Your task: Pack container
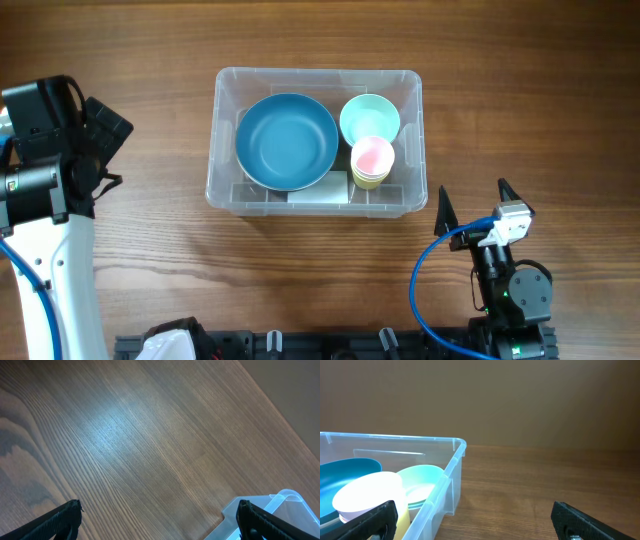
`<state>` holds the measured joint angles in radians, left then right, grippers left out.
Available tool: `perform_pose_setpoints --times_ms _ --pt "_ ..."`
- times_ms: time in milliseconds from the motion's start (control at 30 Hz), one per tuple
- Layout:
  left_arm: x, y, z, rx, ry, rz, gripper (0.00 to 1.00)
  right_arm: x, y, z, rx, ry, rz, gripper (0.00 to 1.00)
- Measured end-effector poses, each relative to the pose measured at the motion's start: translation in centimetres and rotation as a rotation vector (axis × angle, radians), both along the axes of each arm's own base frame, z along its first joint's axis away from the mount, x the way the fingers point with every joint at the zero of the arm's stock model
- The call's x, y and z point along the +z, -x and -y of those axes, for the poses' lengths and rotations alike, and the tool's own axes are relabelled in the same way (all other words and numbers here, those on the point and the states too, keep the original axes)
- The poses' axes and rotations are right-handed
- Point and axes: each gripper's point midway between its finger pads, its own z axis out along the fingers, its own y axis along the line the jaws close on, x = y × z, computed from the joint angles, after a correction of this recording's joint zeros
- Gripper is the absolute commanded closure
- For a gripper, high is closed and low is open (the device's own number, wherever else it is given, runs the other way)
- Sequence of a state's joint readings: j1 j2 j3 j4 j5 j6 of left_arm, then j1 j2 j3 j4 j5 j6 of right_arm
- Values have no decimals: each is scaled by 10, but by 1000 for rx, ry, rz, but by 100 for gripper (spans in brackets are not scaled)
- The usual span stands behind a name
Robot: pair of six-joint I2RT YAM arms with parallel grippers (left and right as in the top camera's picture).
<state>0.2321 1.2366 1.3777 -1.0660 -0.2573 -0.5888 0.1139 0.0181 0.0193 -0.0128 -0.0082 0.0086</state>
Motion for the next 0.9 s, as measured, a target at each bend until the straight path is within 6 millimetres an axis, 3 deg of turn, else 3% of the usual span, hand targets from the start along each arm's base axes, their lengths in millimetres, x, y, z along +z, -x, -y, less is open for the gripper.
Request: perform_pose_setpoints --times_ms 500,600,667,767,900 --pt "0 0 0 0 0 1 0 0 0 0 1 0 0 0" --pt "9 4 1 0 -7 30 0 0 0 -1 3 0 0 0" --pt "24 14 3 0 -19 82 0 0 0 -1 3 0 0 0" --pt "61 46 11 -1 -54 231 0 0 0 -1 3 0 0 0" --pt "123 120 29 -1 -124 527 0 0 0 -1 3 0 0 0"
